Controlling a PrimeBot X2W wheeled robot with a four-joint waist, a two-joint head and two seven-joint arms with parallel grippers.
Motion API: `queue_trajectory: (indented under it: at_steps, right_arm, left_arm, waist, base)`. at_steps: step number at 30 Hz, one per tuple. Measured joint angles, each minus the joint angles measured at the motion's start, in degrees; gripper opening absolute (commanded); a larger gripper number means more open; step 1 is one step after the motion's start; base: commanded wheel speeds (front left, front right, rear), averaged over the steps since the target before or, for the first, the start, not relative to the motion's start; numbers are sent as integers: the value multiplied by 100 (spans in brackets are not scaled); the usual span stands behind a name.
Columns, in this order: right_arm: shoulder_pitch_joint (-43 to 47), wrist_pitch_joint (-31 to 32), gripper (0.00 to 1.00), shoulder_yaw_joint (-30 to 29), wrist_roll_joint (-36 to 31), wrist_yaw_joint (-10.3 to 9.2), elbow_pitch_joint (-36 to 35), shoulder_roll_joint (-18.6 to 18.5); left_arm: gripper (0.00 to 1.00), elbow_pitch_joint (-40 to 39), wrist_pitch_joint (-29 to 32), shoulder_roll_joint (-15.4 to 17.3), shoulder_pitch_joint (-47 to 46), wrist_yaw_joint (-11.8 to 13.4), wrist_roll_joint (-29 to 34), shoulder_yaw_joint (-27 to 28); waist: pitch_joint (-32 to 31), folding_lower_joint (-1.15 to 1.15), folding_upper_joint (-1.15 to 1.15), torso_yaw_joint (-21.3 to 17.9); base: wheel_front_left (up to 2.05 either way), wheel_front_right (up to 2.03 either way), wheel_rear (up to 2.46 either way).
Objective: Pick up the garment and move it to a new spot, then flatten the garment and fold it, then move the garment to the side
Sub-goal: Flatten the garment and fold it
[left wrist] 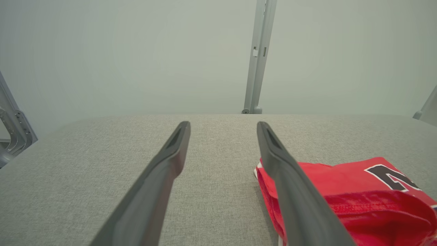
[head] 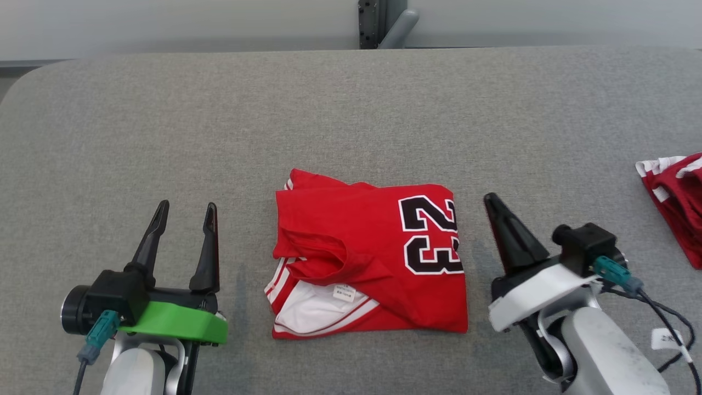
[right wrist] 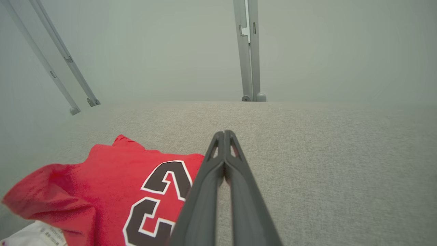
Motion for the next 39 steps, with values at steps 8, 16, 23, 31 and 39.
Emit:
queue_trajectory:
  at_steps: [8,16,23,31,39]
  right_arm:
    - [-870,-78,0,1777,483,0,890,92]
    - [-1406,-230,0,2956,1081,0,1562,178]
    - [-1431,-275,0,4013,1615,-1,1459,168]
    - [-1418,-307,0,3637,1823,-1,838,96]
    - [-770,-310,0,1806,1118,-1,90,-96]
  left_arm:
    - [100,8,0,-76,-180,-2,-19,-113]
    - [100,51,-1,-115,-209,-7,-24,-130]
    - [100,73,-1,-121,-198,-8,1,-120]
    - [100,97,0,-93,-131,-9,33,-100]
    - [100,102,-1,-29,-1,-8,86,-44]
  waist:
    - [217,0,0,393]
    - [367,0,0,713]
    - [313,0,0,692]
    - [200,0,0,531]
    - [-23,0,0,342]
  base:
    - [0,0,0]
    - [0,0,0]
    - [0,0,0]
    - [0,0,0]
    - [0,0,0]
